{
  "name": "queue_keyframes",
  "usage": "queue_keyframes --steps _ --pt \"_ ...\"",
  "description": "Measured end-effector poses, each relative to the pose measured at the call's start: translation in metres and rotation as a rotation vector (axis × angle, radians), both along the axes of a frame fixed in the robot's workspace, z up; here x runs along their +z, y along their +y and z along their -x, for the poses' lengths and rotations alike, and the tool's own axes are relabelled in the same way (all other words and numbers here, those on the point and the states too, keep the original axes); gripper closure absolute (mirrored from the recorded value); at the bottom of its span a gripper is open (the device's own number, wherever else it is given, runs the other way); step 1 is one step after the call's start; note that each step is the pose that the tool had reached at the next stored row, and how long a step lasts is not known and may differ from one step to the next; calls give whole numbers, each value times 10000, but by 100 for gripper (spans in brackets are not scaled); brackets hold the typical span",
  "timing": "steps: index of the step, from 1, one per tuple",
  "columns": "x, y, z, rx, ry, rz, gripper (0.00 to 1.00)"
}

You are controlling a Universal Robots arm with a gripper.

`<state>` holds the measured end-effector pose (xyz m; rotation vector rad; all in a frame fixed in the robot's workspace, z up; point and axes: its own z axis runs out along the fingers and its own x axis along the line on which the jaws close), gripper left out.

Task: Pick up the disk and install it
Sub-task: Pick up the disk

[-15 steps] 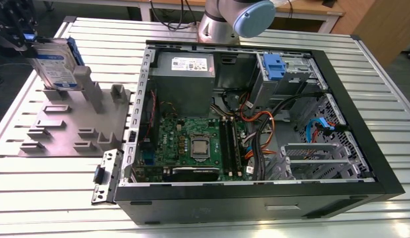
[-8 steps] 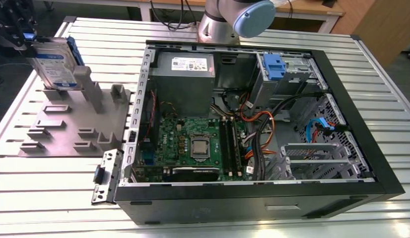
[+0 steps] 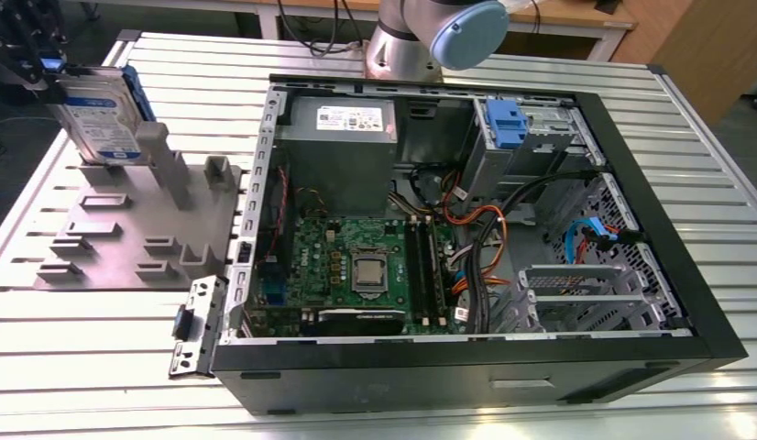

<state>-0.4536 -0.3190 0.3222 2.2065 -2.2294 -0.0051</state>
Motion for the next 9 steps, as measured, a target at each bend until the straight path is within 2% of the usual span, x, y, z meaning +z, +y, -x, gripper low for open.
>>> queue_keyframes --steps 9 --pt "64 0 0 0 -2 -1 64"
